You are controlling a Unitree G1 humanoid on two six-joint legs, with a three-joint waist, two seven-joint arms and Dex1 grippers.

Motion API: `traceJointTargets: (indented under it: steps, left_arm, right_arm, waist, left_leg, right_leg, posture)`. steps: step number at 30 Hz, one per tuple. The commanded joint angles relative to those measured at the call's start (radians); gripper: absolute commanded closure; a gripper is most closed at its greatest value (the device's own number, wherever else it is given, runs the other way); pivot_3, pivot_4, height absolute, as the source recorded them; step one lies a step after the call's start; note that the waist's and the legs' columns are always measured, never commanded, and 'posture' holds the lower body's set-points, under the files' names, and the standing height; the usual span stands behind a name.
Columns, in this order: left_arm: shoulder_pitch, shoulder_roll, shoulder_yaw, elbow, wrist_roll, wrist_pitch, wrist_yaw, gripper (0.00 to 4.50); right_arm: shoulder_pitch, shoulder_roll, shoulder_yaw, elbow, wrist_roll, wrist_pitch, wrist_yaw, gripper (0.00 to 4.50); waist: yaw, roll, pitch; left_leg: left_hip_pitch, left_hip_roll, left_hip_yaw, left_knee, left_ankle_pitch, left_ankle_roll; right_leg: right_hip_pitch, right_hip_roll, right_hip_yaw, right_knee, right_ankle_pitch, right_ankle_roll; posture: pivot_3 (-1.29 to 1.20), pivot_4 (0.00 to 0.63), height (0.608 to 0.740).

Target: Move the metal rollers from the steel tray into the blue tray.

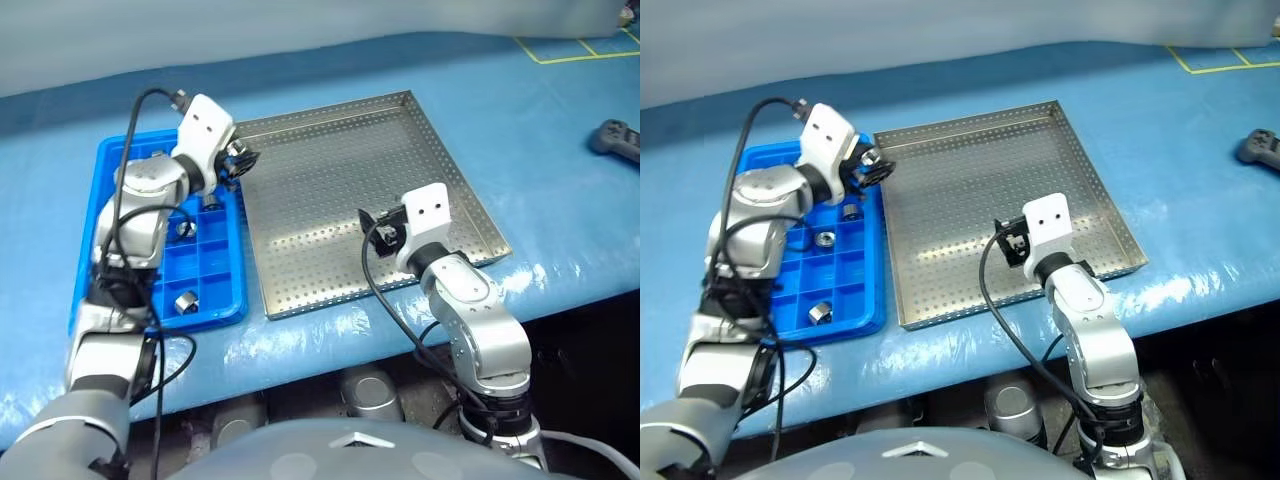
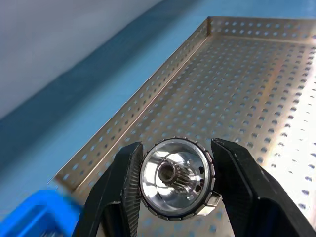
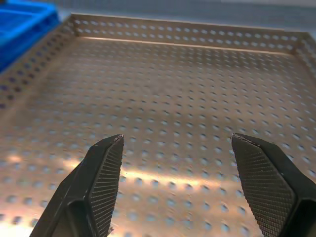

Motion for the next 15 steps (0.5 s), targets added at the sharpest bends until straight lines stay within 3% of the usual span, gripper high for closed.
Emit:
traceJointTargets:
  steps: [1,6,15]
  left_arm:
    - [0.098,0.054,0.041,-0.205,-0.006,0.103,0.023,2.3]
    - [0.235,0.08,0.14,-0.344,-0.041,0.23,0.064,2.3]
    - [0.374,0.061,0.139,-0.345,-0.052,0.258,0.139,2.3]
  right_arm:
    - [-0.032,-0.003,0.016,-0.035,0.028,-0.026,0.021,0.85]
    - [-0.056,-0.015,0.026,-0.003,0.033,-0.042,0.026,0.85]
    - [-0.09,-0.015,0.02,0.03,0.033,-0.046,0.013,0.85]
  waist:
    - [0.036,-0.001,0.0]
    - [0.11,-0.001,0.001]
    - [0.158,-0.002,0.0]
  left_leg:
    - [0.0,0.0,0.0,0.0,0.0,0.0]
    - [-0.003,0.0,-0.002,0.001,0.0,0.0]
    - [-0.002,0.0,-0.002,0.001,0.0,-0.001]
  right_leg:
    - [0.0,0.0,0.0,0.0,0.0,0.0]
    - [-0.001,-0.001,-0.003,-0.001,0.0,0.0]
    - [0.0,-0.001,-0.004,-0.001,0.002,-0.004]
  posture:
    - [-0.12,0.15,0.74]
    - [-0.07,0.15,0.74]
    - [-0.05,0.15,0.74]
